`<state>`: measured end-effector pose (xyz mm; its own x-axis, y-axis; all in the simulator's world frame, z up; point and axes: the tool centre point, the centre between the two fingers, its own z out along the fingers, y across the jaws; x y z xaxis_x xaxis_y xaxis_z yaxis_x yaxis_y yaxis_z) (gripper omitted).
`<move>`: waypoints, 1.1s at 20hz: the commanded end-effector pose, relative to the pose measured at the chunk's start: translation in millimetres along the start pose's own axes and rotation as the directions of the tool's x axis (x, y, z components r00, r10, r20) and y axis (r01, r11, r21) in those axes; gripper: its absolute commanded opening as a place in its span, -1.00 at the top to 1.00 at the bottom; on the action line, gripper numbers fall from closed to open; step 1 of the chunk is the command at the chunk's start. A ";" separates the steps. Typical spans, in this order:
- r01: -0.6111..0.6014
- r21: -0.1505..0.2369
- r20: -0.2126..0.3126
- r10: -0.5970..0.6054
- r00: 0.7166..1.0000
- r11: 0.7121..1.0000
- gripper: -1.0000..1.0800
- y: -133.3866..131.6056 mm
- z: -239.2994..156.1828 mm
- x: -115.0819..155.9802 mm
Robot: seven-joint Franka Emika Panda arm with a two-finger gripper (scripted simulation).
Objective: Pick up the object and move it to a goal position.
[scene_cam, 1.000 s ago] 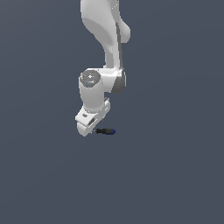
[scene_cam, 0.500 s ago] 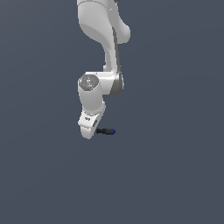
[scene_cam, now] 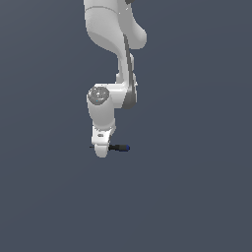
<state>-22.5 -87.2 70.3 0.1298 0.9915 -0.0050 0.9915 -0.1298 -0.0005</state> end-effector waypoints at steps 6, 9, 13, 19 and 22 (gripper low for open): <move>0.071 -0.001 -0.005 -0.071 0.997 0.997 -0.92 -1.3 4.7 -1.0; 0.077 -0.001 -0.005 -0.077 0.997 0.997 -0.92 -1.4 5.1 -1.1; 0.072 -0.001 -0.005 -0.072 0.997 0.997 -0.92 -1.5 7.9 -1.2; 0.075 -0.001 -0.005 -0.075 0.997 0.997 -0.92 -2.3 31.3 -0.7; 0.076 -0.001 -0.005 -0.076 0.997 0.997 -0.92 -2.6 45.3 -0.8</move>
<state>-25.1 -87.9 31.9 0.0544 0.9985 -0.0001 0.9985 -0.0544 -0.0006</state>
